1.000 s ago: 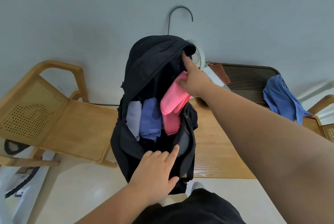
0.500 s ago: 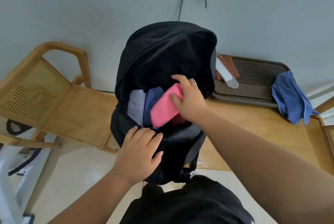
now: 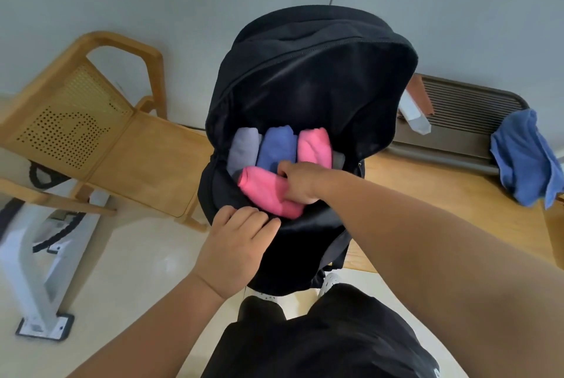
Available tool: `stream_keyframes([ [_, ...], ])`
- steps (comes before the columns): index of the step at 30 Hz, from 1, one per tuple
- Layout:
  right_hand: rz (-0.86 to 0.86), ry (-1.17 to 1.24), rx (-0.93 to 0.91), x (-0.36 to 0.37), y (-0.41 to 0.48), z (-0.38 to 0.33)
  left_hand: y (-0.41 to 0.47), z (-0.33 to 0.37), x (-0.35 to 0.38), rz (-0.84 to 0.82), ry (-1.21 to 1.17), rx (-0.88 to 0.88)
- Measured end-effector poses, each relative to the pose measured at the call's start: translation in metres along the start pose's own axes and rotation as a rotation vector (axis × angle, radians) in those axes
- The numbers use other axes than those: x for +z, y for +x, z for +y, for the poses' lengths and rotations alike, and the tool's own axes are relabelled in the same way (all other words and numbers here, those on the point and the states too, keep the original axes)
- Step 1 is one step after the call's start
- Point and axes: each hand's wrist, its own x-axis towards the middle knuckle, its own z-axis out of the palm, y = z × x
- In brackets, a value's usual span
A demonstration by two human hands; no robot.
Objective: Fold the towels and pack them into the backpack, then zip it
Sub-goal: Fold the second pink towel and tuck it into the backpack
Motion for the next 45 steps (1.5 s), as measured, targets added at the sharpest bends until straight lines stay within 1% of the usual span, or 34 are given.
stream_keyframes([
  [5, 0.053, 0.094, -0.142, 0.006, 0.017, -0.011, -0.001, 0.001, -0.004, -0.008, -0.011, -0.035],
  [9, 0.022, 0.042, -0.191, 0.009, 0.024, -0.013, 0.000, 0.000, -0.005, 0.005, -0.023, -0.031],
  [13, -0.050, -0.121, -0.229, 0.005, 0.031, -0.002, 0.000, -0.002, -0.006, 0.020, -0.021, -0.018],
  [16, -0.065, -0.006, -0.245, 0.007, 0.034, -0.003, 0.001, -0.001, -0.007, 0.021, -0.026, -0.023],
  [18, -0.056, 0.011, -0.254, 0.011, 0.035, -0.012, 0.001, -0.001, -0.006, 0.012, -0.036, -0.030],
  [20, -0.008, -0.089, -0.232, 0.016, 0.038, -0.021, 0.000, 0.000, -0.006, -0.003, -0.043, -0.029],
  [23, 0.126, -0.299, -0.160, 0.021, 0.038, -0.031, -0.001, -0.001, -0.006, -0.026, -0.052, -0.017],
  [25, 0.213, -0.364, -0.134, 0.021, 0.034, -0.032, 0.000, -0.001, -0.007, -0.035, -0.051, -0.010],
  [26, 0.255, -0.375, -0.151, 0.019, 0.032, -0.030, 0.001, -0.002, -0.007, -0.035, -0.049, -0.007],
  [28, 0.319, -0.369, -0.262, 0.013, 0.024, -0.021, 0.003, -0.002, -0.007, -0.022, -0.043, -0.004],
  [30, 0.317, -0.389, -0.487, 0.006, 0.015, -0.010, 0.002, -0.004, -0.007, 0.000, -0.041, -0.005],
  [32, 0.285, -0.534, -0.714, 0.001, 0.007, -0.002, 0.000, -0.006, -0.006, 0.017, -0.045, -0.004],
  [33, 0.242, -0.628, -0.775, 0.000, 0.005, 0.000, -0.001, -0.006, -0.006, 0.020, -0.047, -0.002],
  [34, 0.184, -0.720, -0.795, 0.001, 0.007, 0.000, -0.002, -0.006, -0.006, 0.018, -0.050, 0.002],
  [35, 0.116, -0.811, -0.776, 0.002, 0.011, 0.001, -0.003, -0.005, -0.006, 0.010, -0.053, 0.006],
  [37, -0.005, -0.969, -0.677, 0.009, 0.022, -0.002, -0.004, -0.006, -0.006, -0.010, -0.055, 0.018],
  [39, -0.037, -1.060, -0.596, 0.017, 0.031, -0.007, -0.006, -0.009, -0.004, -0.032, -0.056, 0.029],
  [42, -0.039, -1.067, -0.549, 0.026, 0.033, -0.011, -0.008, -0.011, -0.003, -0.048, -0.050, 0.040],
  [45, -0.001, -0.935, -0.584, 0.020, 0.024, -0.009, -0.006, -0.010, -0.004, -0.029, -0.049, 0.034],
])
